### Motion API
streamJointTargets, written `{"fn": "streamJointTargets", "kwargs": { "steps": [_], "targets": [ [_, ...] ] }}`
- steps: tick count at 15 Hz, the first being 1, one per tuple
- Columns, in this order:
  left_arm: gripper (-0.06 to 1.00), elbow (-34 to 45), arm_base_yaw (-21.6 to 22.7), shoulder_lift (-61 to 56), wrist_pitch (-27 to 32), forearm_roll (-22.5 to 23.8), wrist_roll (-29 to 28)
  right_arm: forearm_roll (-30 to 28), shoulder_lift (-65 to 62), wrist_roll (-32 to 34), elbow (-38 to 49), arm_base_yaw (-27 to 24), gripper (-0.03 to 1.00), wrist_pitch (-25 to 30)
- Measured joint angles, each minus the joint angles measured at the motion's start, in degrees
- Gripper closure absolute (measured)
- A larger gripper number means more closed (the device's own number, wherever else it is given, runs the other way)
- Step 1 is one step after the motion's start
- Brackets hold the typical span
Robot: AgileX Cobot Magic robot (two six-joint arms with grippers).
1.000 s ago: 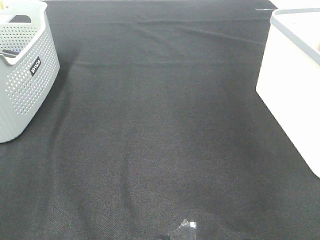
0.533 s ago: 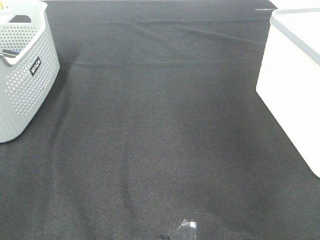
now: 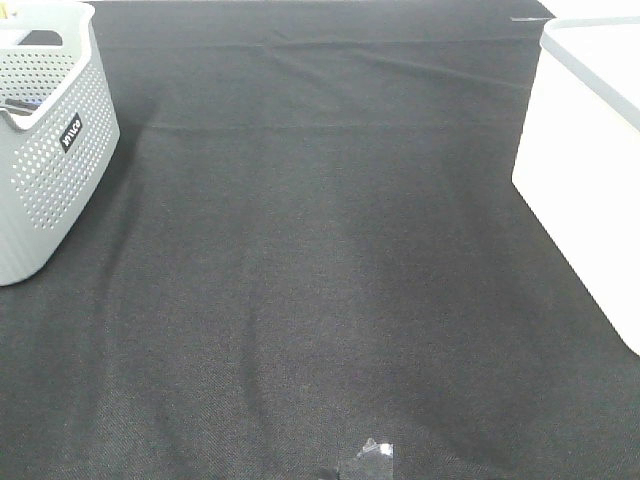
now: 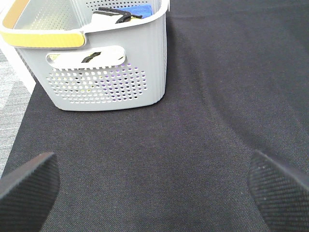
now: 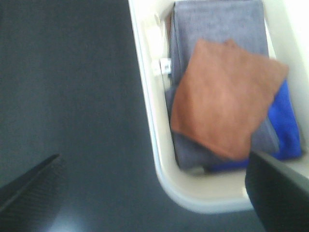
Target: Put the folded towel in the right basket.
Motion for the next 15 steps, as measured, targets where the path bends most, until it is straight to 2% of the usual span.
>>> {"fn": "streamJointTargets", "kwargs": {
  "steps": [3,4,5,8,10,13,15],
  "targets": [
    [-0.05,0.0,0.0,0.0,0.0,0.0,0.0,-1.9,-20.5,-0.8,14.7,0.0,0.01,0.1],
    [-0.05,0.0,0.0,0.0,0.0,0.0,0.0,-2.2,-25.8,-1.0,18.0,0.0,0.01,0.1],
    [-0.05,0.0,0.0,0.0,0.0,0.0,0.0,-2.2,-25.8,-1.0,18.0,0.0,0.01,0.1],
    [-0.05,0.0,0.0,0.0,0.0,0.0,0.0,-5.7,-41.4,-0.9,28.6,0.1,0.01,0.2],
    [-0.05,0.0,0.0,0.0,0.0,0.0,0.0,-6.2,-47.5,-1.1,34.5,2.2,0.01,0.2],
    [-0.05,0.0,0.0,0.0,0.0,0.0,0.0,-7.0,-55.7,-1.0,41.3,8.2,0.01,0.3],
    [-0.05,0.0,0.0,0.0,0.0,0.0,0.0,-7.0,-62.2,0.2,44.3,9.7,0.01,0.3]
  ]
}}
